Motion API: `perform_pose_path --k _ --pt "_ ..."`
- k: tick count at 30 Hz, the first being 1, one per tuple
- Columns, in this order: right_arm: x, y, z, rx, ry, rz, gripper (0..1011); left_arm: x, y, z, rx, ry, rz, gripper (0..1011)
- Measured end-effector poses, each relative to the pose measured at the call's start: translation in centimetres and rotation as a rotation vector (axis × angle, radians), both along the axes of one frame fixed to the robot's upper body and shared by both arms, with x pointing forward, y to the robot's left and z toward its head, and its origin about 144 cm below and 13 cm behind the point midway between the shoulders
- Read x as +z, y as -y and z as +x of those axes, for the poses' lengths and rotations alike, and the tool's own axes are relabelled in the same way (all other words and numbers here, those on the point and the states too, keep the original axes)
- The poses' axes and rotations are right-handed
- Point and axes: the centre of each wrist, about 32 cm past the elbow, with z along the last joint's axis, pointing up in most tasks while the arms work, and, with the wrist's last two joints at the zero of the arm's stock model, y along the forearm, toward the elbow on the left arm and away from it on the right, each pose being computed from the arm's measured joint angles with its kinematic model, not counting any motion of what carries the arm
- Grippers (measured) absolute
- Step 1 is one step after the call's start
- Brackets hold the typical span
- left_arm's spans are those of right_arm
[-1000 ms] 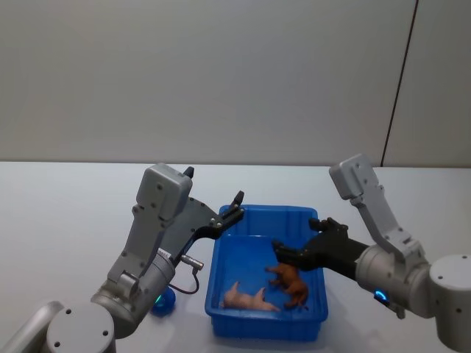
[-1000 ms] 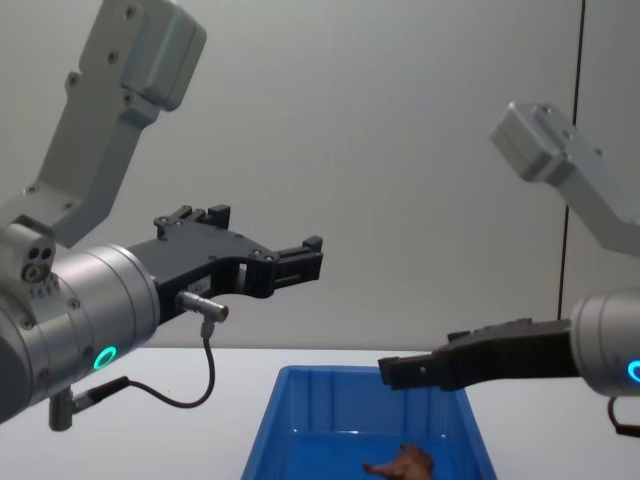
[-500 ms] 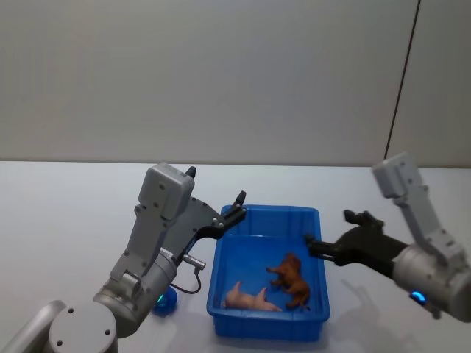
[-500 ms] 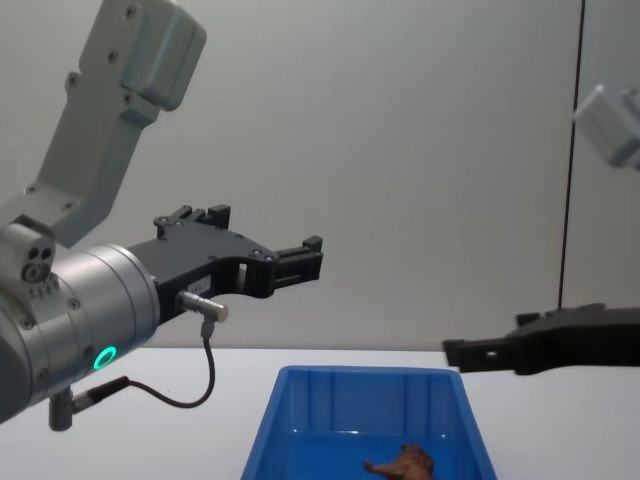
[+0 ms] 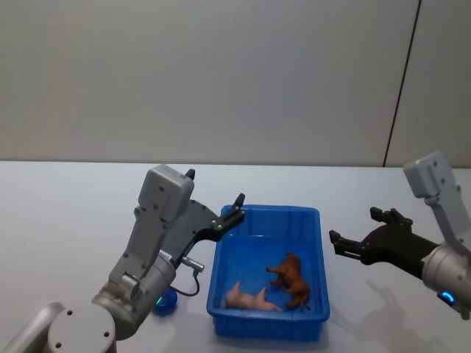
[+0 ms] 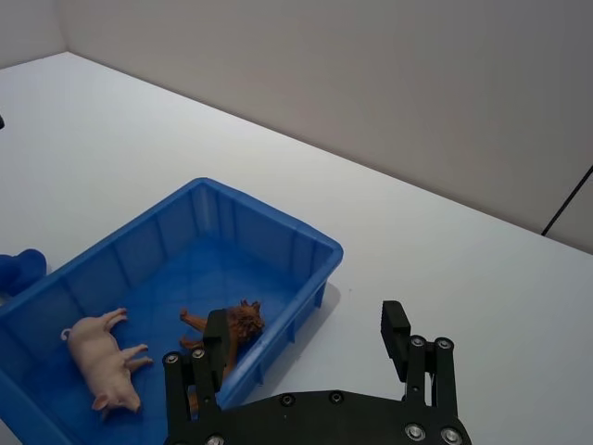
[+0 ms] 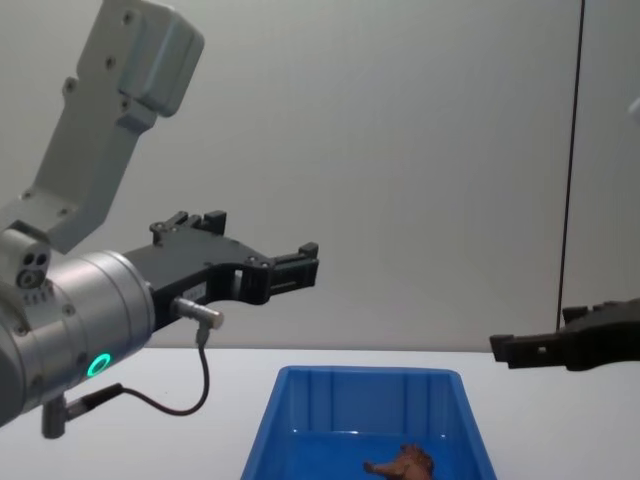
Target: Pick up the two dolls from the table and place them into the box.
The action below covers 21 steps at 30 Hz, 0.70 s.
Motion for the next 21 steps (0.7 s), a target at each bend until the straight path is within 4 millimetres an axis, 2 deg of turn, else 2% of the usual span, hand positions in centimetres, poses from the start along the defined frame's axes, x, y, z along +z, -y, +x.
perform_pose_path --k 11,21 --pt "0.1 0.7 -0.2 -0.007 0.005 -0.005 1001 -0.3 -1.0 -1.2 0.045 -0.051 0.029 1002" --pt "0.1 0.9 -0.2 -0.009 0.007 -0.007 1001 -1.4 -2.5 -2.8 0.098 -0.159 0.052 1002"
